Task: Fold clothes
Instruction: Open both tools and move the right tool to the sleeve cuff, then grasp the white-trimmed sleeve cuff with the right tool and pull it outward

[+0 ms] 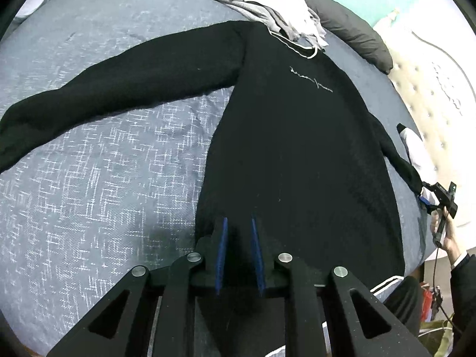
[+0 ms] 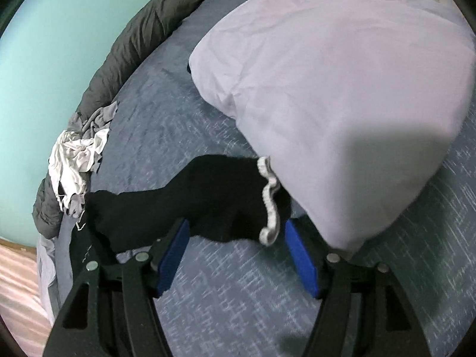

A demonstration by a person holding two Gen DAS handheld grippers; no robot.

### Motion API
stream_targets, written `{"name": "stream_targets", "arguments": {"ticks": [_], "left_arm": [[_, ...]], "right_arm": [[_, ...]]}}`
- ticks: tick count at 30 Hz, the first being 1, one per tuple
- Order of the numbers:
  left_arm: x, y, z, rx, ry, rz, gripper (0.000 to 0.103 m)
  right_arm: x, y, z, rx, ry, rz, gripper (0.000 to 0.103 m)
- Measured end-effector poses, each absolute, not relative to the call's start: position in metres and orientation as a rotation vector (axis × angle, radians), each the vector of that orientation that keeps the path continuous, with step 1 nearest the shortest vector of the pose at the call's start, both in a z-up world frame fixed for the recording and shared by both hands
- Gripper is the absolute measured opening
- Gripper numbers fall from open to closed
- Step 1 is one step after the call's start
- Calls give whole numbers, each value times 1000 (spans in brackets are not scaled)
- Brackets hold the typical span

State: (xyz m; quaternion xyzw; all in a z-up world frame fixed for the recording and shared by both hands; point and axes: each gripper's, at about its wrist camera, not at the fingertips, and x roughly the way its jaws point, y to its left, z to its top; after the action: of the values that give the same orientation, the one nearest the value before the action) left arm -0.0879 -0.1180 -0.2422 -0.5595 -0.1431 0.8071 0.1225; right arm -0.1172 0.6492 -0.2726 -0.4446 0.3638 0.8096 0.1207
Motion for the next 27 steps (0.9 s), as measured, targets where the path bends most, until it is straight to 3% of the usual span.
{"name": "stream_targets", "arguments": {"ticks": [9,11,12,15,17,20,27], "left_arm": [[-91,-115,-250,-1644,-423,2336,18],[-90,-115,-250,-1645,-418,2337,18],[-90,-115,-249,-1645,-417,2337,18],[-91,-115,-248,-1646,-414,2340,18],[-90,-115,-247,-1643,-415,2338,18],[-89,-113,-246,-1639,-432,2331,18],[-86,-104,-246,-1652,-409,2316,18]], "right_arm": [[-127,644,-285,-1213,1004,2377,65],[-128,638,-284,-1218,970,2374,50],[-129,635,-284,-1221,954,2373,33],[-131,625,-274,-1204,873,2403,16],[-134,615,-260,-1195,782,2462,10],[-141,605,-234,-1161,684,2552,8],[-167,625,-169,-1019,646,2660,6]]}}
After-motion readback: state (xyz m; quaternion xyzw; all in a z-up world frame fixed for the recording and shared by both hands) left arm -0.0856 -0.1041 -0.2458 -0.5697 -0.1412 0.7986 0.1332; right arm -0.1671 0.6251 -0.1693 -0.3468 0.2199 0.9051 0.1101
